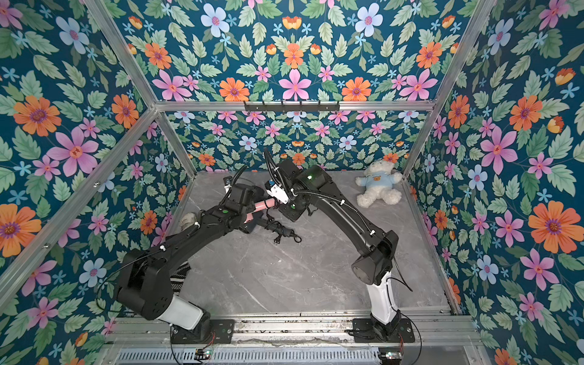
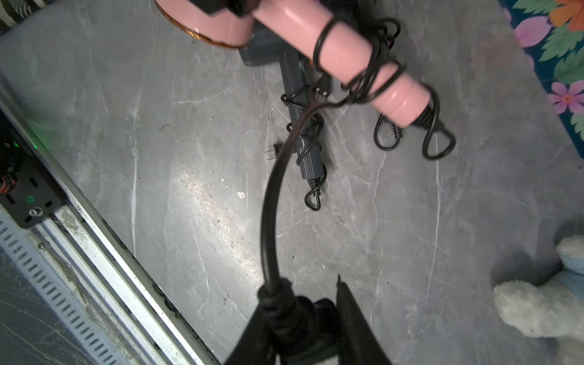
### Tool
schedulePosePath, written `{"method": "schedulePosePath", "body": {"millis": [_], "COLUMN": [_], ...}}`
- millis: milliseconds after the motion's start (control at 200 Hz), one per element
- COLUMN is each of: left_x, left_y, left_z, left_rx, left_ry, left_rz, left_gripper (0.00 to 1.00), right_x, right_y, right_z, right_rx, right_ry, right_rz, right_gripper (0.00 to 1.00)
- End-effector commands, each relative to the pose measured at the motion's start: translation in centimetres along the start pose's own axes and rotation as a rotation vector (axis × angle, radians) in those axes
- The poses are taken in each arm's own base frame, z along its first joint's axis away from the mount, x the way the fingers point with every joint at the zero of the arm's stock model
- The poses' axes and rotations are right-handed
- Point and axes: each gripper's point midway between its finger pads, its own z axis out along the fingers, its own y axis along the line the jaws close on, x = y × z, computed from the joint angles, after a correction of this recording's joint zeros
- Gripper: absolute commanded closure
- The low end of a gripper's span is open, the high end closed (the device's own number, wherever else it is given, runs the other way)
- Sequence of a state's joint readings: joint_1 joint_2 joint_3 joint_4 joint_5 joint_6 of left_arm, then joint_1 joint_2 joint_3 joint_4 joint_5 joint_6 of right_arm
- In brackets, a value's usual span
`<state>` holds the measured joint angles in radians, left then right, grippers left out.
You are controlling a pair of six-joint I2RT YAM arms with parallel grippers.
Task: Wrap the cord around the hair dryer
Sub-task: Wrap the power cord around the hair dryer.
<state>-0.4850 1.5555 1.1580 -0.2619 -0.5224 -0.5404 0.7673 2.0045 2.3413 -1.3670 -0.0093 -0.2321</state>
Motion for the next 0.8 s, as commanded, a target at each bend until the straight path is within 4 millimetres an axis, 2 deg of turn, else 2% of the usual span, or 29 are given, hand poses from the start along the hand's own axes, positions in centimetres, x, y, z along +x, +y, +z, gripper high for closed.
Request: {"method": "schedulePosePath", "body": {"millis": [0, 95, 190, 295, 385, 490, 620, 710, 795], "left_x": [0.9, 1.6, 3.1, 5.8, 7.2, 7.2, 6.2, 5.4, 4.4], "left_y": [-2.5, -5.5, -8.9, -11.8, -13.1, -13.4, -11.3, -9.8, -9.8], "left_z": [0.3, -0.3, -2.1, -5.3, -8.4, -11.5, -13.7, -14.5, -15.9], "left_rx": [0.118, 0.292, 0.515, 0.785, 0.992, 1.156, 1.251, 1.292, 1.357], "left_ry": [0.068, 0.098, 0.148, 0.246, 0.272, 0.231, 0.167, 0.126, 0.092], "left_rz": [0.077, 0.150, 0.264, 0.382, 0.448, 0.442, 0.377, 0.305, 0.251], "left_gripper": [1.00, 1.00, 1.00, 1.00, 1.00, 1.00, 1.00, 1.00, 1.00], "right_x": [-0.6, -0.9, -0.6, 0.4, 1.7, 3.6, 4.5, 4.7, 4.3], "right_y": [0.0, -1.3, -3.4, -5.4, -6.3, -7.2, -7.7, -7.3, -6.0], "right_z": [-0.7, -0.8, -0.5, 0.5, 1.7, 3.6, 3.3, 3.4, 3.7], "right_rx": [-0.029, -0.017, 0.003, 0.013, -0.019, -0.017, -0.066, -0.107, -0.212], "right_ry": [-0.023, -0.027, -0.010, 0.029, 0.070, 0.122, 0.075, 0.037, -0.021], "right_rz": [0.042, 0.070, 0.087, 0.092, 0.076, 0.011, 0.068, 0.082, 0.103], "right_gripper": [1.00, 1.00, 1.00, 1.00, 1.00, 1.00, 1.00, 1.00, 1.00]}}
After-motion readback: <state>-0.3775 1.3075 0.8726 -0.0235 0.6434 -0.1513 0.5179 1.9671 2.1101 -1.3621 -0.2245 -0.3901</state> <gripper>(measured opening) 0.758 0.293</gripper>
